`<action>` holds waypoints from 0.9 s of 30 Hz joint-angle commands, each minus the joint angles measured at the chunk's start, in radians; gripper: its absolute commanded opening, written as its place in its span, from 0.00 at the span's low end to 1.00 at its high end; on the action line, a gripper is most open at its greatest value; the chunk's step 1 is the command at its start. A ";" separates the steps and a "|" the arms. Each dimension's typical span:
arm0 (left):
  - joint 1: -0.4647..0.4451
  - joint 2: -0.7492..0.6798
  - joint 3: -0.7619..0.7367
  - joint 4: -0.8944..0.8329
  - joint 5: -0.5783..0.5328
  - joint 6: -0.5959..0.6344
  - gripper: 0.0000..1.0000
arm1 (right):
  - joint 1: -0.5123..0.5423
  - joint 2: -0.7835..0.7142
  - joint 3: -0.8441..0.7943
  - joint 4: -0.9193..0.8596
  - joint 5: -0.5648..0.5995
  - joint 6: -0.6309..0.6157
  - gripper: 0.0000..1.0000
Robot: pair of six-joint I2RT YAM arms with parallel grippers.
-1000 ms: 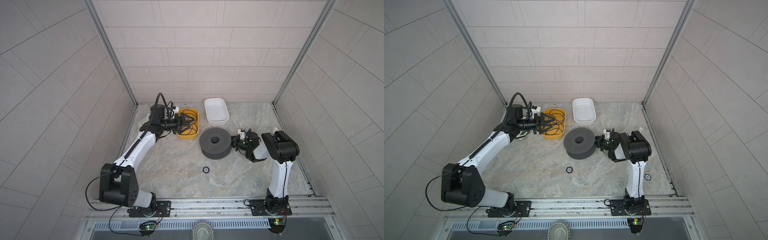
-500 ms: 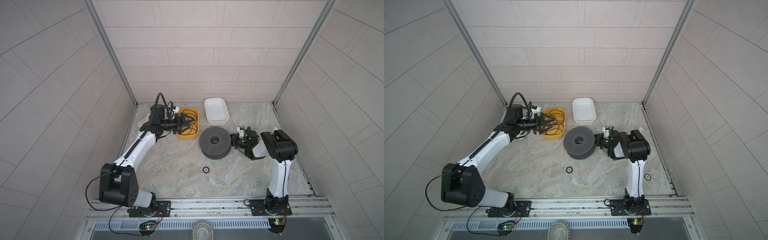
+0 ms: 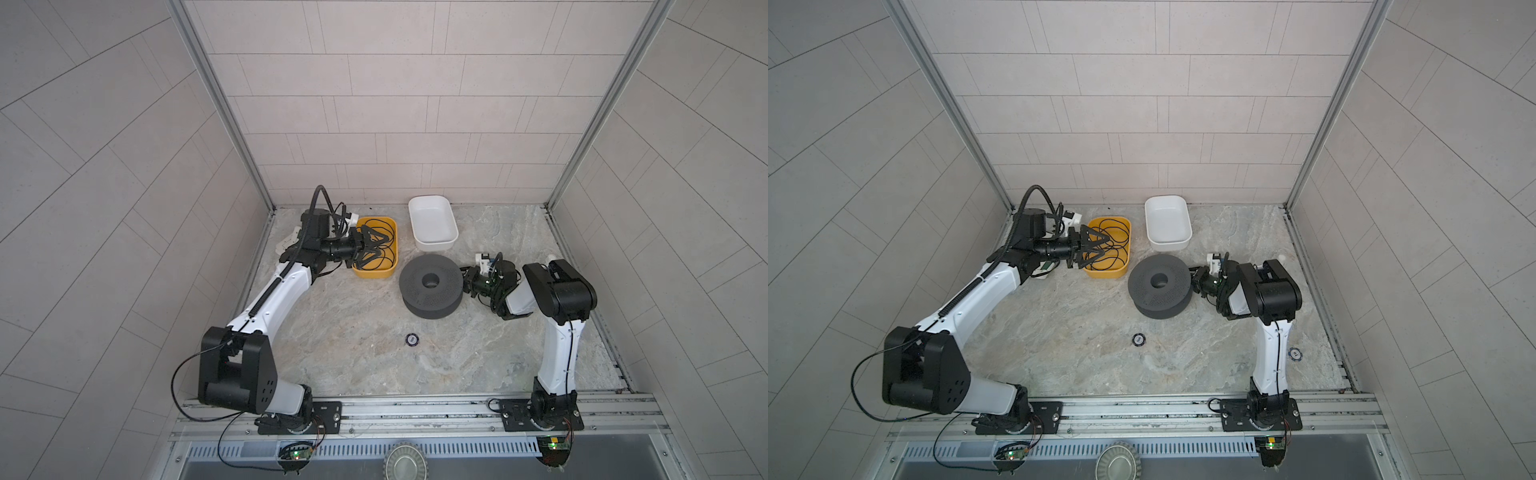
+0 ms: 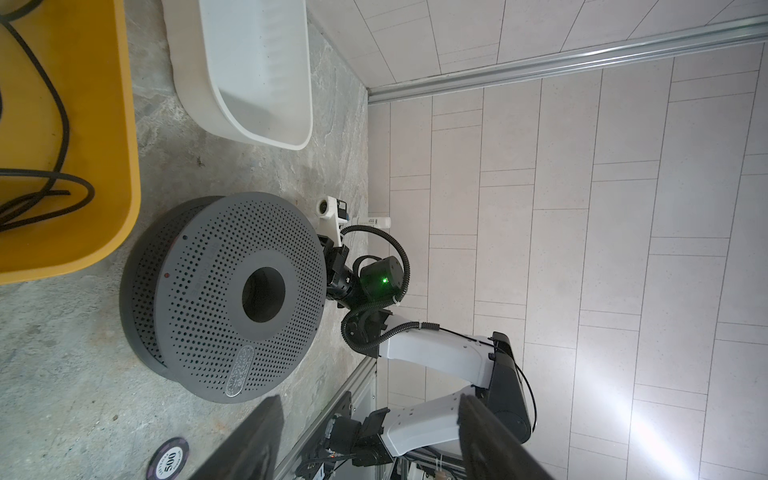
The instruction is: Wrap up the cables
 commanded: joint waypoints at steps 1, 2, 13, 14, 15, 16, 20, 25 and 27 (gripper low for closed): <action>0.003 -0.010 0.011 0.007 0.012 0.017 0.72 | -0.015 -0.006 -0.019 -0.108 0.022 -0.033 0.28; 0.003 -0.009 0.011 0.007 0.012 0.017 0.72 | -0.017 -0.011 -0.019 -0.120 0.022 -0.038 0.28; 0.003 -0.010 0.010 0.006 0.014 0.019 0.72 | -0.031 -0.049 -0.025 -0.195 0.034 -0.062 0.30; 0.003 -0.009 0.009 0.007 0.014 0.019 0.72 | -0.034 -0.051 -0.029 -0.194 0.039 -0.059 0.31; 0.003 -0.009 0.009 0.006 0.014 0.019 0.72 | -0.038 -0.052 -0.032 -0.192 0.042 -0.059 0.31; 0.003 -0.010 0.009 0.007 0.014 0.019 0.72 | -0.040 -0.052 -0.032 -0.196 0.044 -0.059 0.32; 0.003 -0.009 0.012 0.006 0.014 0.020 0.72 | -0.051 -0.068 -0.035 -0.208 0.044 -0.060 0.36; 0.002 -0.007 0.011 0.006 0.013 0.020 0.72 | -0.058 -0.111 -0.032 -0.295 0.058 -0.112 0.37; 0.002 -0.006 0.011 0.005 0.014 0.022 0.72 | -0.064 -0.138 -0.033 -0.331 0.071 -0.137 0.37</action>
